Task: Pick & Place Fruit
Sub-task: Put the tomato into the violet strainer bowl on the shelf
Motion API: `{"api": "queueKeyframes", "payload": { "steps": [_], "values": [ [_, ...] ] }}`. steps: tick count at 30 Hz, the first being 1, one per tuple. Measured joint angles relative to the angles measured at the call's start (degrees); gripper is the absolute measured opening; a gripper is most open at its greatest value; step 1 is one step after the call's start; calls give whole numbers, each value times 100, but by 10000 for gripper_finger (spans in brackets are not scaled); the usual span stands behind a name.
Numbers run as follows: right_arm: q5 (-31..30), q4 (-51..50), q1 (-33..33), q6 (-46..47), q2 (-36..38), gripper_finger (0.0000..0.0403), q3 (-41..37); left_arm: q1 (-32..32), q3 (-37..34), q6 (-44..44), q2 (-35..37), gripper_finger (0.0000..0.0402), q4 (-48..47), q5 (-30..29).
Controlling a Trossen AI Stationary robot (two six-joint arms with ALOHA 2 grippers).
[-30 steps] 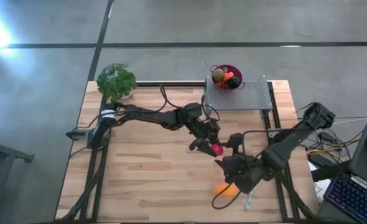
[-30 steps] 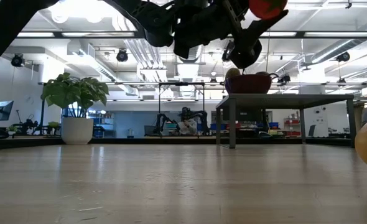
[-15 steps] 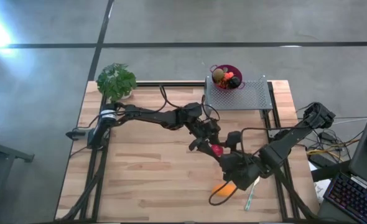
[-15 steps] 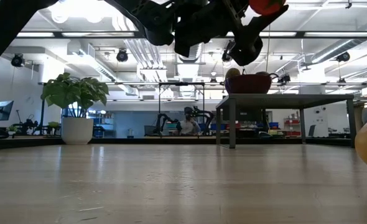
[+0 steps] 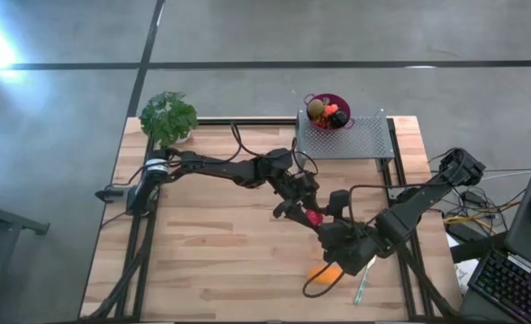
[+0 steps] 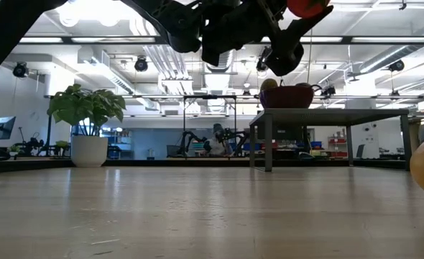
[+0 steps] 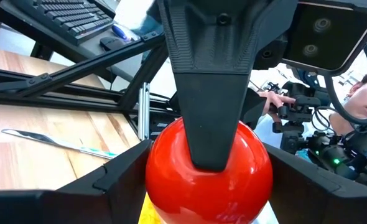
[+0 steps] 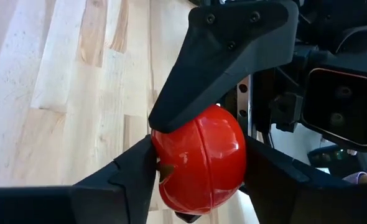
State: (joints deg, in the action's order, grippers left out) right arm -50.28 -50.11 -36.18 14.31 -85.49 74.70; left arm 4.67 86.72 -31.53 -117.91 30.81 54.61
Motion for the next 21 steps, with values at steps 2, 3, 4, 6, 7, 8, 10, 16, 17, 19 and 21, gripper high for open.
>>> {"api": "queueKeyframes", "payload": {
  "steps": [2, 3, 4, 6, 7, 8, 10, 16, 17, 19, 21],
  "values": [
    [0, 0, 0, 6, 0, 206, -1, 0, 0, 39, 0, 282, 0, 0],
    [-4, 5, 0, 6, 0, 206, -2, -1, 2, 75, 0, 283, 1, -4],
    [-6, 14, 2, 6, 0, 206, -1, -2, 4, 119, 0, 285, 1, -7],
    [-15, 12, 4, 9, 0, 203, -1, -2, 4, 145, 0, 288, 2, -8],
    [-23, 8, 4, 13, 0, 201, -2, -2, 4, 156, 0, 291, 0, -7],
    [-24, 5, 4, 25, 0, 199, -2, -4, 4, 217, 0, 295, 0, -5],
    [-23, 4, 4, 26, 0, 196, -2, -10, 4, 372, 0, 307, -29, 2],
    [145, -15, 2, 137, 0, 203, -2, 78, 4, 243, 33, 358, -199, -19],
    [221, -23, 2, 169, 1, 205, -2, 143, 4, 209, 53, 362, -239, 168],
    [340, -39, 2, 217, 16, 206, -2, 301, 4, 82, 96, 366, -250, 644],
    [413, -48, 2, 266, 38, 205, -2, 444, -2, -137, 152, 365, -249, 982]
  ]
}}
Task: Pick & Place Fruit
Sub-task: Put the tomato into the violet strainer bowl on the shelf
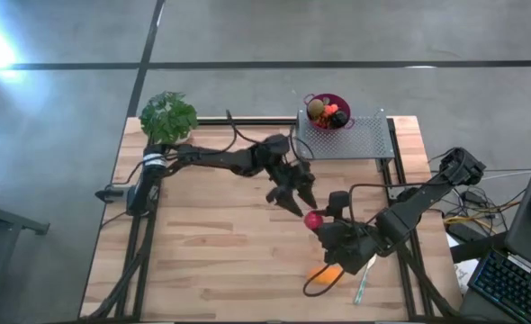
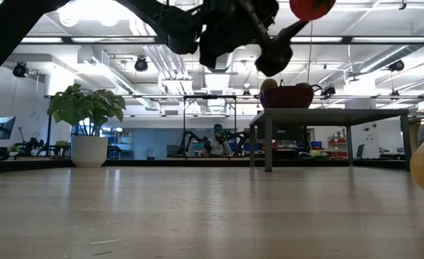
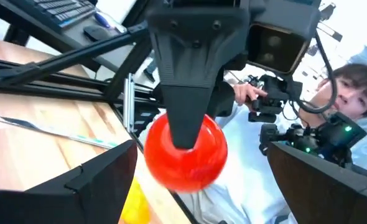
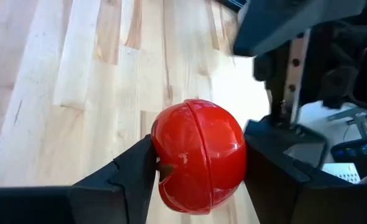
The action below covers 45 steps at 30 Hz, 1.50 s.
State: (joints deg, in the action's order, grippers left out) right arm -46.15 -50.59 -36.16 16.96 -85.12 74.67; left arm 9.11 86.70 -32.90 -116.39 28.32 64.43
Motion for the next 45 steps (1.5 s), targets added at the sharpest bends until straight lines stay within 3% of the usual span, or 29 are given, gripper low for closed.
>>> {"api": "queueKeyframes", "payload": {
  "steps": [6, 12, 15, 21, 30, 36, 45],
  "values": [
    [27, -393, 0, 276, 169, 194, 0, 331, -308, 249, 324, 365, -274, -199],
    [41, -960, 250, 592, 689, 200, -2, 430, -732, 1147, 764, 365, -938, -1285],
    [326, -945, 640, 422, 1073, 201, -2, 424, -899, 1674, 957, 365, -1242, -1754],
    [919, -926, 2030, -307, 1855, 195, -2, 428, -1195, 1888, 1289, 365, -1262, -2084],
    [2885, -279, 4904, -1695, 2432, 199, 0, 428, -1301, 2255, 1590, 365, -1387, -2343],
    [4275, -68, 6622, -2268, 2282, 197, 0, 428, -1301, 2177, 1600, 365, -1427, -2343],
    [4983, 441, 7792, -2809, 1528, 203, 0, 426, -1301, 2066, 1599, 365, -1436, -2341]
  ]
}}
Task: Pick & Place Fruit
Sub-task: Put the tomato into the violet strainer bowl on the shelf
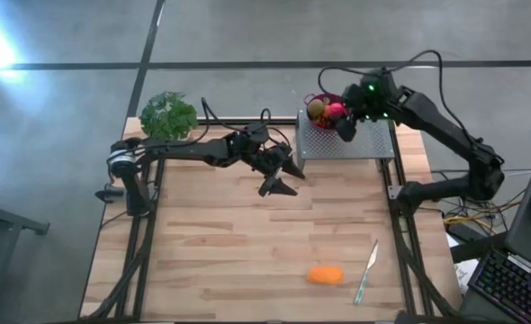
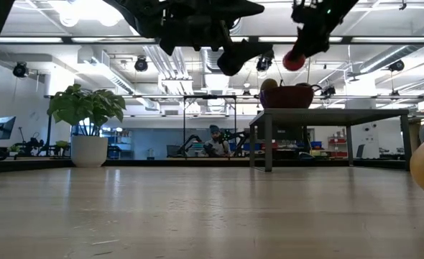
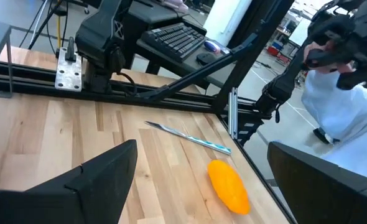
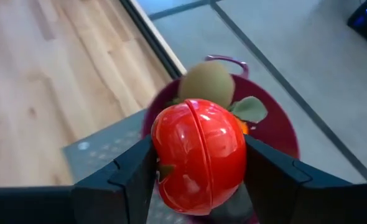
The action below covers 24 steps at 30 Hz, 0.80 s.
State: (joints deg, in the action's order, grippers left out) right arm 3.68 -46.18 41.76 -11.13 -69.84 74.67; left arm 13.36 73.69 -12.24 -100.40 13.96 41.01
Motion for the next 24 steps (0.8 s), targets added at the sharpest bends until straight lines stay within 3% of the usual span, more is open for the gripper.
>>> {"api": "queueKeyframes", "payload": {
  "steps": [11, 24],
  "values": [
    [-12, 147, 645, -156, -933, 209, 644, -34, 0, -448, 0, 365, 0, 0],
    [-82, -45, 708, -257, -1529, 205, 911, -39, 0, -639, 0, 365, 0, 0]
  ]
}}
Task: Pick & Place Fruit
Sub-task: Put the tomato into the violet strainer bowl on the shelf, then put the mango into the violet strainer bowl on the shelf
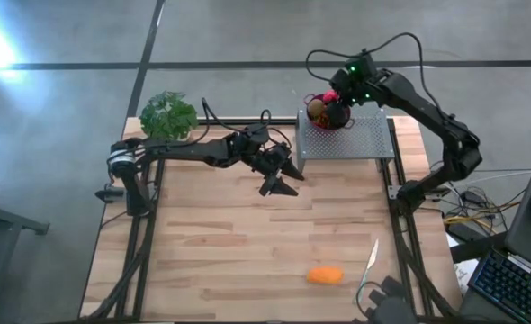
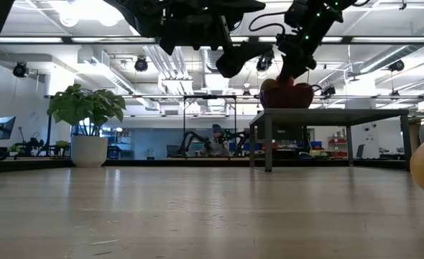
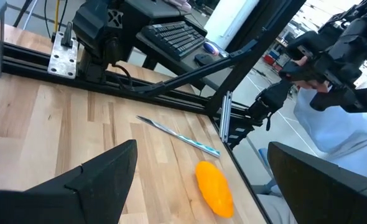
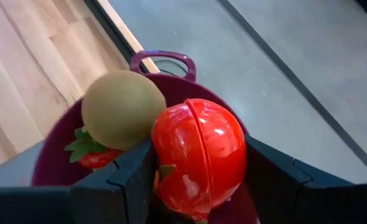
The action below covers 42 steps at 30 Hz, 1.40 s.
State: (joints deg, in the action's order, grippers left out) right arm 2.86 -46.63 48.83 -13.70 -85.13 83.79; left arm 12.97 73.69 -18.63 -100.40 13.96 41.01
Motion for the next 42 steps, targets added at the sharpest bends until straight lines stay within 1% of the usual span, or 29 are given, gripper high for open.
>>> {"api": "queueKeyframes", "payload": {
  "steps": [7, 15, 21, 28, 31, 35, 39, 42],
  "values": [
    [-119, -48, 105, -48, -23, 225, -2, 0, 0, -4, 0, 365, -1, 1],
    [-147, -289, 121, -185, -62, 262, -44, 0, 0, -4, -2, 365, 4, 0],
    [-147, -274, 121, -153, -60, 295, -46, 0, 0, -3, -4, 365, 7, 0],
    [-140, -260, 119, -213, -45, 344, -46, 0, 0, 81, -4, 365, 11, 0],
    [-140, -254, 99, -262, 27, 357, -46, 0, 0, 81, -7, 365, 11, 0],
    [-139, -271, 5, -292, 209, 358, 49, 0, 0, 81, -7, 365, 11, 0],
    [-140, -310, -239, -363, 516, 343, 259, 0, 0, -55, -7, 365, 11, 0],
    [-140, -467, -578, -391, 791, 329, 386, -2, 0, -43, -7, 365, 11, 0]
  ]
}}
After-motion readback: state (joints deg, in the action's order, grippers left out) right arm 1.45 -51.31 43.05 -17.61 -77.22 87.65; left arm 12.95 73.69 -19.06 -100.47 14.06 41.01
